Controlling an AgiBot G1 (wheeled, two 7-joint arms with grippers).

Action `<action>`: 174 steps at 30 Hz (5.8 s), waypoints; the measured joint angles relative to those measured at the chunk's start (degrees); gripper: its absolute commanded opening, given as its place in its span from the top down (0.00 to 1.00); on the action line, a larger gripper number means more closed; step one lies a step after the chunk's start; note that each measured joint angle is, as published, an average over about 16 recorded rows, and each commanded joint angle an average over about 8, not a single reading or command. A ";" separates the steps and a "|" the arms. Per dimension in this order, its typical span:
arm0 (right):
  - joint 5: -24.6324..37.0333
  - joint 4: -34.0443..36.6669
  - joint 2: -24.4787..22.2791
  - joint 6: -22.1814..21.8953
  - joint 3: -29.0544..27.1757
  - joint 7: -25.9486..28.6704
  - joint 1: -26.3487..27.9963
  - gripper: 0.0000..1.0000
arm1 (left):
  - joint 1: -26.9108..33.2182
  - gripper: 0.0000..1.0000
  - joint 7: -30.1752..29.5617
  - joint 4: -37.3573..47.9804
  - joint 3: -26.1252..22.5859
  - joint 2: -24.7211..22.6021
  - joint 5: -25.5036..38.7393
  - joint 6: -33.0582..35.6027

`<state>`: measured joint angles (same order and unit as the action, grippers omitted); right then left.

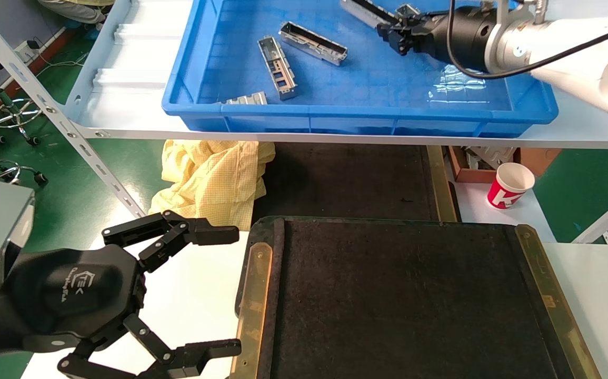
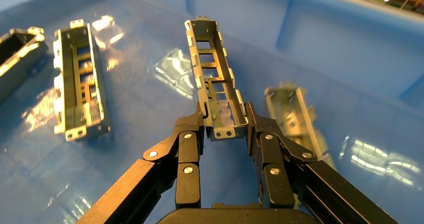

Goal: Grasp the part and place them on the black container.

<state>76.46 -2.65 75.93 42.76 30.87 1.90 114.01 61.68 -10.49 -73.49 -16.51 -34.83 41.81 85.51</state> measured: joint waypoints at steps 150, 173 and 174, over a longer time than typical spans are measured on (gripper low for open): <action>-7.76 1.96 -6.33 35.77 14.94 -31.26 -22.82 0.00 | 0.11 0.00 0.26 0.00 -0.51 0.21 -0.35 -0.23; -8.74 1.09 -8.92 42.56 14.40 -32.80 -20.21 0.00 | 0.12 0.00 0.29 0.01 -0.59 0.24 -0.40 -0.26; -8.73 1.07 -9.03 42.77 14.42 -32.83 -20.11 0.00 | 0.12 0.00 0.29 0.01 -0.60 0.24 -0.40 -0.26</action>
<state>67.73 -1.58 66.89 85.52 45.30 -30.94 93.90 61.80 -10.20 -73.48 -17.10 -34.59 41.40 85.24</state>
